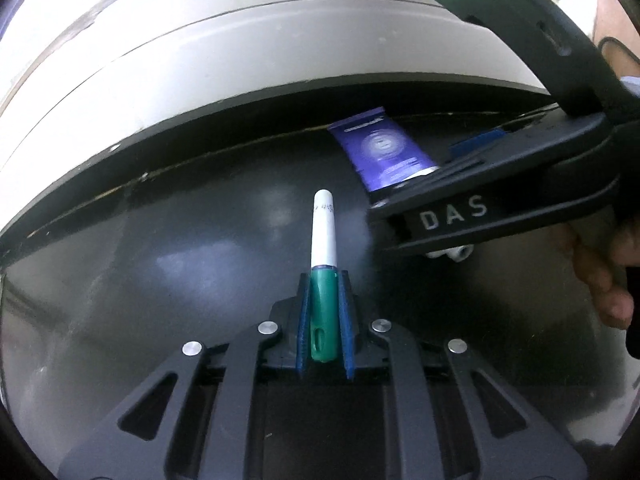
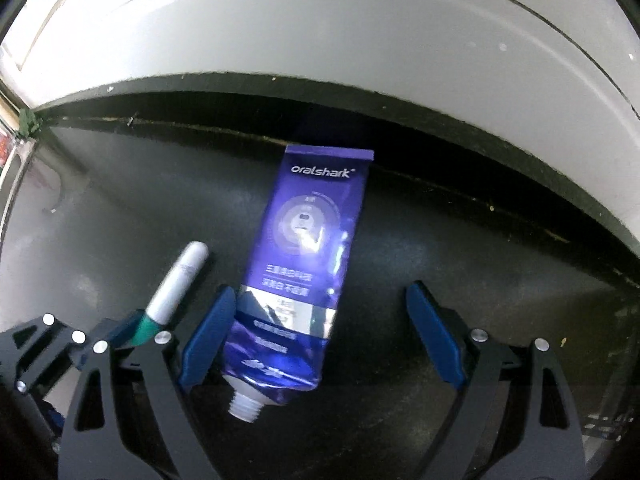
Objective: Collect trash
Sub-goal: 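Grasp the green-capped marker with the left tool while the right tool grasps the blue toothpaste tube, then carry the marker with the left tool while the right tool carries the toothpaste tube over the bin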
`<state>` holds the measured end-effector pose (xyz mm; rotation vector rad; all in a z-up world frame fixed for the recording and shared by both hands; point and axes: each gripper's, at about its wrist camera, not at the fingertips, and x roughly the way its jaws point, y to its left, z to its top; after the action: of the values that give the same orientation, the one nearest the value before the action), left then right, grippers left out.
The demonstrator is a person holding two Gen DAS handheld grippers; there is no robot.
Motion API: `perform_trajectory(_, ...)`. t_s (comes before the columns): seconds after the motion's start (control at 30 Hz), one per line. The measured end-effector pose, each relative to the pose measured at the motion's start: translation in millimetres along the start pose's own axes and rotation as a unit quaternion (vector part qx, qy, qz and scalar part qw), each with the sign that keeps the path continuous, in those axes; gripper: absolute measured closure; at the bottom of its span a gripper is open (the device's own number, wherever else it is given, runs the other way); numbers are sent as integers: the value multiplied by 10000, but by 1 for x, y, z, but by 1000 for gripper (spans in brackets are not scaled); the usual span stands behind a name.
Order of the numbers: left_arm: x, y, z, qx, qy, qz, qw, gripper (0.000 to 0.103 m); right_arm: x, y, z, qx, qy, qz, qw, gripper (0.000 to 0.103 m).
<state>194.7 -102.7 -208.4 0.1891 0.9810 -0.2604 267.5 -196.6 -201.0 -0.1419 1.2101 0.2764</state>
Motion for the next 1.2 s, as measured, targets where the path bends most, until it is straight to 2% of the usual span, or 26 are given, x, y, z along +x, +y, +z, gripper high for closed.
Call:
perform_trajectory(0.07, -2, 10, -3, -94, 35, 38, 9999, 90, -3, 9, -4, -53, -109, 5, 9999, 24)
perform_trajectory(0.13, -4, 17, -6, -136, 79, 133, 9998, 90, -9, 16, -5, -88, -227, 23, 9997, 47)
perform_trajectory(0.23, -11, 29, -7, -318, 107, 208, 9992, 90, -10, 19, -7, 115, -164, 262, 9995, 51)
perform_trajectory(0.3, -18, 35, -4, -404, 75, 279, 9988, 90, -13, 15, -10, 380, -113, 520, 9979, 51)
perform_trajectory(0.43, -40, 33, 0, -478, -41, 367, 9982, 90, -35, 23, -23, 381, -232, 454, 9980, 51)
perform_trajectory(0.63, -75, 26, -11, -451, -148, 412, 9980, 90, -70, 34, -41, 334, -464, 308, 9979, 51)
perform_trajectory(0.97, -101, 32, -42, -556, -112, 385, 9976, 90, -68, 33, -42, 391, -644, 220, 9969, 51)
perform_trajectory(1.1, -109, 35, -49, -568, -102, 390, 9976, 90, -59, 41, -40, 396, -679, 205, 9967, 51)
perform_trajectory(1.2, -120, 36, -51, -544, -160, 418, 9975, 90, -60, 32, -40, 393, -717, 207, 9964, 51)
